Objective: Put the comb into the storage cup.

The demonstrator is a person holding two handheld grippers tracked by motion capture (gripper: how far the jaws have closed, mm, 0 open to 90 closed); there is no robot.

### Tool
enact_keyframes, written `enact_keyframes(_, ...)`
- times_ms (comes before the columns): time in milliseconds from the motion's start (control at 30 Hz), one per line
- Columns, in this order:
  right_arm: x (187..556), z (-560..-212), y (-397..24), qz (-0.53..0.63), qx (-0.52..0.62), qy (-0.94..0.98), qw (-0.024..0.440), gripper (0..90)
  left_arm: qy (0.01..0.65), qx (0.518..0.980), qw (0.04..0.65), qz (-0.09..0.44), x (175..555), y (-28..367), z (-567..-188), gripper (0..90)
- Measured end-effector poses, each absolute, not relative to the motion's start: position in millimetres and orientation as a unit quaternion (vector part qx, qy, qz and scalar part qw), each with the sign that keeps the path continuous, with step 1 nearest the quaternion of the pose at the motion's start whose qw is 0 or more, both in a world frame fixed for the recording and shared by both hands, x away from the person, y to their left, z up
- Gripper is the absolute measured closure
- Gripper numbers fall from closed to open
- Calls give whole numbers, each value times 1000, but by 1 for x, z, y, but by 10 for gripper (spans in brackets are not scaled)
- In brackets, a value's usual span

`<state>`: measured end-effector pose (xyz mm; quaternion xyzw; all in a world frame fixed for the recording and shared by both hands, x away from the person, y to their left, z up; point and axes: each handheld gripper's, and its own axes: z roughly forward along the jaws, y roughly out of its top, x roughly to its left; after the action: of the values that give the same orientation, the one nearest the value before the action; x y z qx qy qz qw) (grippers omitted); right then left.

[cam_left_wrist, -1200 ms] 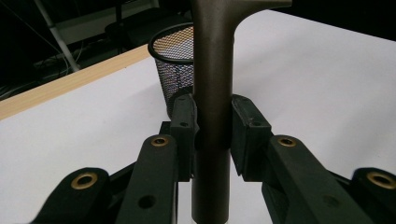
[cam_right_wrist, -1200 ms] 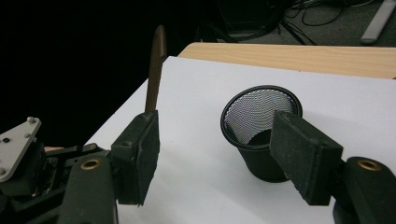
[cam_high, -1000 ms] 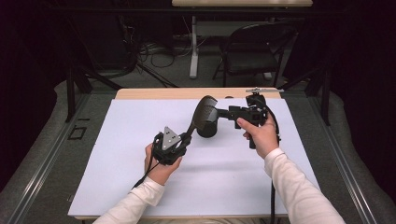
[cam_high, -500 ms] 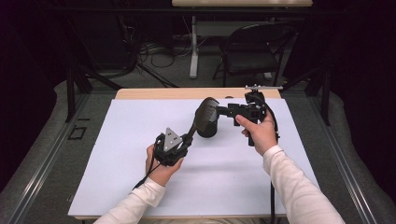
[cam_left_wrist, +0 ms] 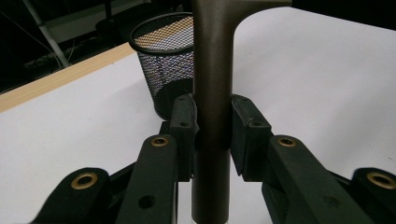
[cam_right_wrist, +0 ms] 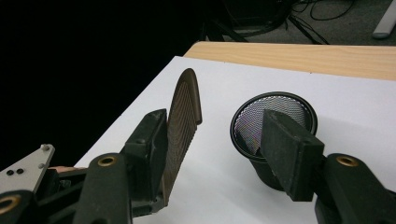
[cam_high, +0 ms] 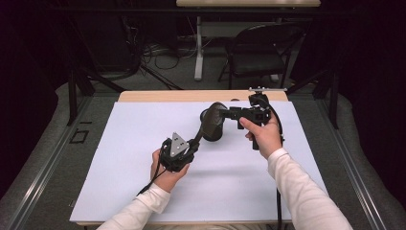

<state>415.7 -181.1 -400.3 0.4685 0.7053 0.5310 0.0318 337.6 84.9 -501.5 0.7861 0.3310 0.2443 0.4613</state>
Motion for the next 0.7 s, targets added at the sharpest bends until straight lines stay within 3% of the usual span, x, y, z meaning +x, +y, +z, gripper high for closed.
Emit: enact_keyframes(700, 421, -407, -171, 532, 472, 703, -8, 586, 322, 792, 461, 239, 333, 79, -504, 726)
